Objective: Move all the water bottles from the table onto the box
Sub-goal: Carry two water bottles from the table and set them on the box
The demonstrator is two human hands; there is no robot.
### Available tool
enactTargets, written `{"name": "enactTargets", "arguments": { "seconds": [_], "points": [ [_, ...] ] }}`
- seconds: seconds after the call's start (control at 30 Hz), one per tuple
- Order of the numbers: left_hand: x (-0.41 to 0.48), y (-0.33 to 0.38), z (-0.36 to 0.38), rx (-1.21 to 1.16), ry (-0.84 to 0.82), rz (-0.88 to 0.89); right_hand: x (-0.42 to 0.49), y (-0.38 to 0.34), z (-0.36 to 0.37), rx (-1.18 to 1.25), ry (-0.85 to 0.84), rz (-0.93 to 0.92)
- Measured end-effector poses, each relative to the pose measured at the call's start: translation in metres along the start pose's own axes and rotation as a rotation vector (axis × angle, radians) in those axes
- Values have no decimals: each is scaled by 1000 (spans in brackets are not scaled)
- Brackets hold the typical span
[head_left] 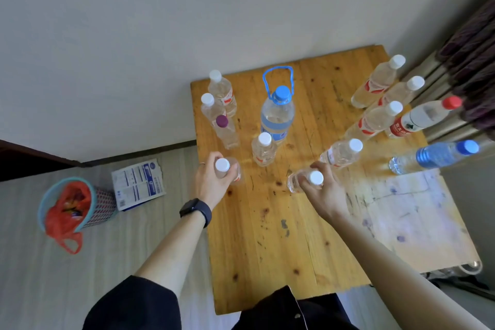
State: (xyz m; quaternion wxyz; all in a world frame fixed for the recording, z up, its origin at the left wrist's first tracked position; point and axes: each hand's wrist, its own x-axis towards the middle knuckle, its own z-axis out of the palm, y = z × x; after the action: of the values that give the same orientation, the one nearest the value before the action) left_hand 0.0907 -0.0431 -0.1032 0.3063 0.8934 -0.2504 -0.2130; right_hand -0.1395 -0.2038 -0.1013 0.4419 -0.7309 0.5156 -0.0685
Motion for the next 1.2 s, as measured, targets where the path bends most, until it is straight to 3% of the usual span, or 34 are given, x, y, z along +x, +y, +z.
{"name": "enactTargets", "arguments": {
  "seconds": [0.23, 0.4, 0.53, 0.77, 0.9, 1.07, 1.2],
  "points": [
    [2, 5, 13, -45, -34, 20, -4, 0, 13, 52, -19, 31],
    [-16, -9, 10, -56, -106, -124, -28, 2, -11, 58, 73, 211],
    [-46, 12, 7, -149, -210, -127, -75, 0, -40, 172, 156, 161],
    [-102, 100, 29, -238, -408, 97, -159, 20, -72, 353, 445, 197],
    [-152, 154, 65, -151, -545, 337, -228, 54, -98, 393, 634, 268],
    [-265, 197, 117, 31, -720, 695, -359, 119, -121, 403, 938, 422],
    [-395, 196, 152, 65, -867, 878, -494, 163, -116, 398, 1152, 578]
  ]
}}
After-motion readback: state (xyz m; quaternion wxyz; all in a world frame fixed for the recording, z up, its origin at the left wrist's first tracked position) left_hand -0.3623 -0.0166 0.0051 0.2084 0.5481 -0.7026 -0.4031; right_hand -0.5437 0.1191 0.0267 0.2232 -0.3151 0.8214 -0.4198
